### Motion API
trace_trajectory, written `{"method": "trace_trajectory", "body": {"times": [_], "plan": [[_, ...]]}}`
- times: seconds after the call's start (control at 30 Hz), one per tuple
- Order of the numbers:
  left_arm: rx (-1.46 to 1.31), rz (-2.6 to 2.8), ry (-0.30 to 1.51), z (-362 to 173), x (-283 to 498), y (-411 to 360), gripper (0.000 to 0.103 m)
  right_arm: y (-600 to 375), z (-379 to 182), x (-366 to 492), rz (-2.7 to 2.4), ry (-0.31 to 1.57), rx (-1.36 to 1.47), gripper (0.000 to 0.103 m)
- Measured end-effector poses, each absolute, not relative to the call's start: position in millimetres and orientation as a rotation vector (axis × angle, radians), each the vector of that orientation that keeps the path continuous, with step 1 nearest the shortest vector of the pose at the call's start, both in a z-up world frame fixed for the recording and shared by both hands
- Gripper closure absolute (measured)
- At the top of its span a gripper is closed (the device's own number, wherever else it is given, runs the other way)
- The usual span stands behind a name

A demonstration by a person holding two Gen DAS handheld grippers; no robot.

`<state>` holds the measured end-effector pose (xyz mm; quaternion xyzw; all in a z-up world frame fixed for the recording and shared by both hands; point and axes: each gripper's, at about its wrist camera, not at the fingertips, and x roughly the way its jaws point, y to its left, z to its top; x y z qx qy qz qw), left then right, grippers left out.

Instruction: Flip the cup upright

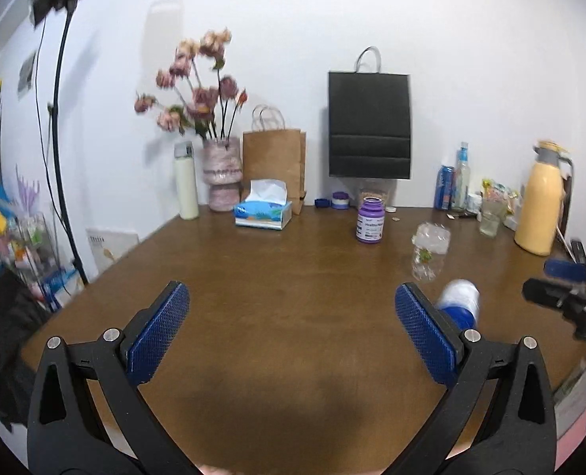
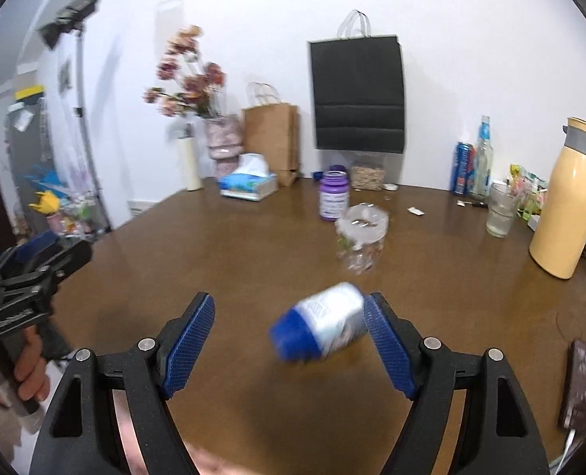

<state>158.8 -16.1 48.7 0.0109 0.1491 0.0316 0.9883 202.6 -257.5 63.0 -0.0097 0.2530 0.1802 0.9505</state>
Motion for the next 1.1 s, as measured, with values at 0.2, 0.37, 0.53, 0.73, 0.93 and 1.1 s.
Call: {"method": "trace_trajectory", "body": {"times": [0.2,0.37,0.53,0.73,0.93,1.1], "plan": [[0.021,0.082,0.300,33.8,95.4,-11.2,0.000,-258.5,56.4,123.5,0.358,0.468,-0.030,0.020],[0.023,0.095,0.297,26.6,53.0,-17.6,0.000,-249.5,41.2,73.6,0.278,0.461,-0.123,0.020],[0.058,0.119,0.189,22.9,14.0,-23.2,0.000,-252.3,30.4,53.3,0.358,0.492,0.030,0.020],[0.031,0.099,0.181,26.9,15.3,-18.6,0.000,-243.1,31.8,53.2,0.368,0.481,0.023,0.020],[0.040,0.093,0.176,26.3,11.4,-19.6,0.000,-243.7,31.2,52.7,0.364,0.477,0.023,0.020],[0.040,0.102,0.166,26.5,8.8,-19.7,0.000,-243.0,30.4,52.4,0.361,0.478,0.023,0.020]]}}
